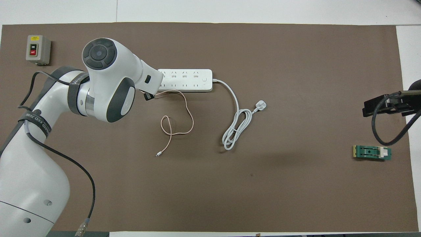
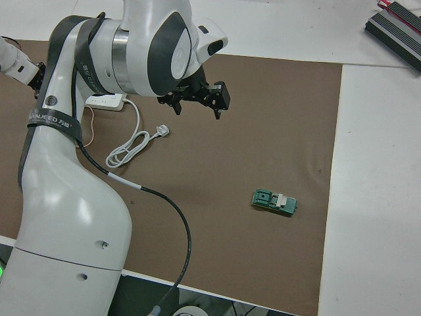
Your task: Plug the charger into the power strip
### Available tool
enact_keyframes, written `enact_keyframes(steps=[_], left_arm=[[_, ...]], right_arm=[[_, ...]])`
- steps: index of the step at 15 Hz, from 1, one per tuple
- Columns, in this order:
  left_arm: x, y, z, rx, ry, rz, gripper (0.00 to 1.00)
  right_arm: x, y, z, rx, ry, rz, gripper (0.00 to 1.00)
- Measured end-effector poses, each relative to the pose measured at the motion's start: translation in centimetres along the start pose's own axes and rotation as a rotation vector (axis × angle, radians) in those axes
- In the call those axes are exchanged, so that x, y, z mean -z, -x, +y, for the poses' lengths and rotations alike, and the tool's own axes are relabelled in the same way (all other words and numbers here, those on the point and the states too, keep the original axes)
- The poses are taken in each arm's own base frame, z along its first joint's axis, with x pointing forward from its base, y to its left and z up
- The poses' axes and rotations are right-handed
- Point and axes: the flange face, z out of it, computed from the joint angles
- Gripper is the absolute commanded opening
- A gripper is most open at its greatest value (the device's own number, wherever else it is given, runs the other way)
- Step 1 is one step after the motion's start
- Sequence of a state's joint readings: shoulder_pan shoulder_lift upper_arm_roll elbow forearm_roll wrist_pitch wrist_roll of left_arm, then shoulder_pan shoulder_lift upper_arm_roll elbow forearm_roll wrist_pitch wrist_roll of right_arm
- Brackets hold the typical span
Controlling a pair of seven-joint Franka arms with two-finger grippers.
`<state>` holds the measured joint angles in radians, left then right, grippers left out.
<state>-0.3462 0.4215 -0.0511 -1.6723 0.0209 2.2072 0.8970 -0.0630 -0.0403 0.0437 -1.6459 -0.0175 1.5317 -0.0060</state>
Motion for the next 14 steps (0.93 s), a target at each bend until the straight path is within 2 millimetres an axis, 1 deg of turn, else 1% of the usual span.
enact_keyframes(steps=[2, 4, 14], left_arm=[[-0.2, -1.1, 0.6, -0.027, -0.009, -0.004, 0.0], [-0.2, -1.6, 1.0, -0.041, -0.015, -0.005, 0.0], [-0.6, -1.4, 0.4, -0.051, -0.047, -0.009, 0.0]], right_arm=[[0.1, -0.1, 0.1, -0.002, 0.0, 0.012, 1.0], [0.1, -0.1, 0.6, -0.011, -0.001, 0.014, 1.0], [0.1, -0.1, 0.8, -0.015, -0.001, 0.014, 1.0]])
